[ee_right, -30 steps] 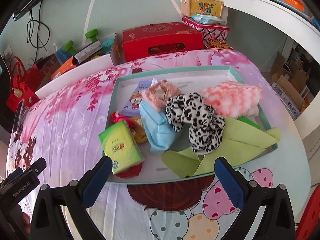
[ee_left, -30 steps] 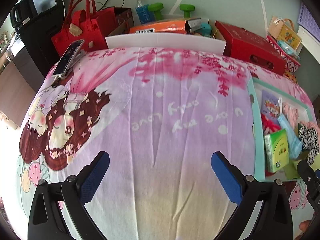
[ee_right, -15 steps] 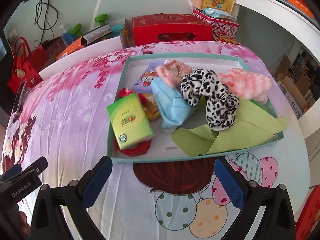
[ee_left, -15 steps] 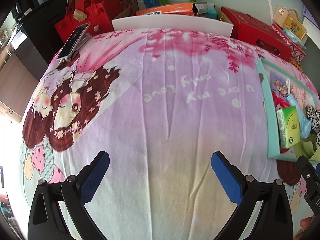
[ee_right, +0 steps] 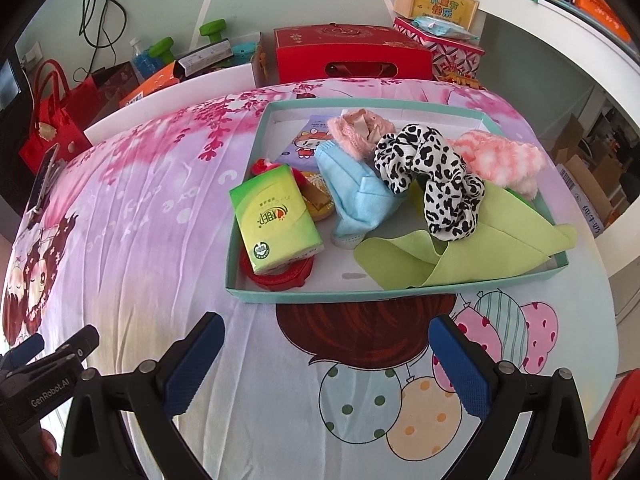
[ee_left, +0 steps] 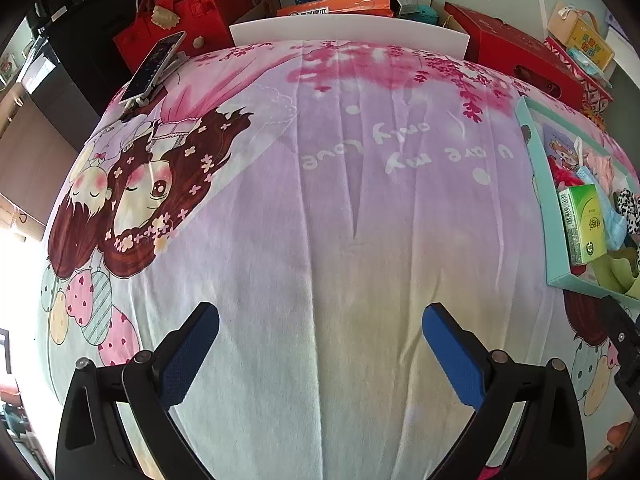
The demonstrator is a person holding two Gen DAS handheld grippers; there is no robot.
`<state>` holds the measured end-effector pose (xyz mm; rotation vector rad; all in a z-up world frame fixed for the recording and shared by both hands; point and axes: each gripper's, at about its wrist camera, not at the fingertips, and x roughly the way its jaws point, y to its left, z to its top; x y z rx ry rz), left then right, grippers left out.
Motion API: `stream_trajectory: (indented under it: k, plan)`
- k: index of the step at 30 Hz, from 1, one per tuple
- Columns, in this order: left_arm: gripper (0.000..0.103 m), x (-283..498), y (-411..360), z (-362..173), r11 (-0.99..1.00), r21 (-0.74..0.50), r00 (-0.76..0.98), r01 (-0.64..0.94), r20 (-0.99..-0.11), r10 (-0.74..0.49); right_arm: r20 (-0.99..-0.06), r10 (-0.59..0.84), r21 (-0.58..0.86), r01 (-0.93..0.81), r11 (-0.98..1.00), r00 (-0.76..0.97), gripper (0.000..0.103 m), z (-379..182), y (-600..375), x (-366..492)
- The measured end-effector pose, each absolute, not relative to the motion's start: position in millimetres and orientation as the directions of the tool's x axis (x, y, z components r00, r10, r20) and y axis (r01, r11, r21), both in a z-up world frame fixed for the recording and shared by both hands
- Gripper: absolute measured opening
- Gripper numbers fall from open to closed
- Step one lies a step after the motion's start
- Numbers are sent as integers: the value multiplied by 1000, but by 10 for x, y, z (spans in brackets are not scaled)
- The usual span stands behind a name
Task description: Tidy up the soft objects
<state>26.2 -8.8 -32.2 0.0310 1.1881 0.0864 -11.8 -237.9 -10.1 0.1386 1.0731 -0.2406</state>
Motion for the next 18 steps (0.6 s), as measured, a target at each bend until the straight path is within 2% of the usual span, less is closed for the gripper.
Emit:
stream_trajectory:
  k: [18]
  plan:
    - [102, 347, -77, -325, 998, 45, 360, -42, -931, 57, -887, -127, -24, 230, 973, 444, 103, -164, -2317, -78]
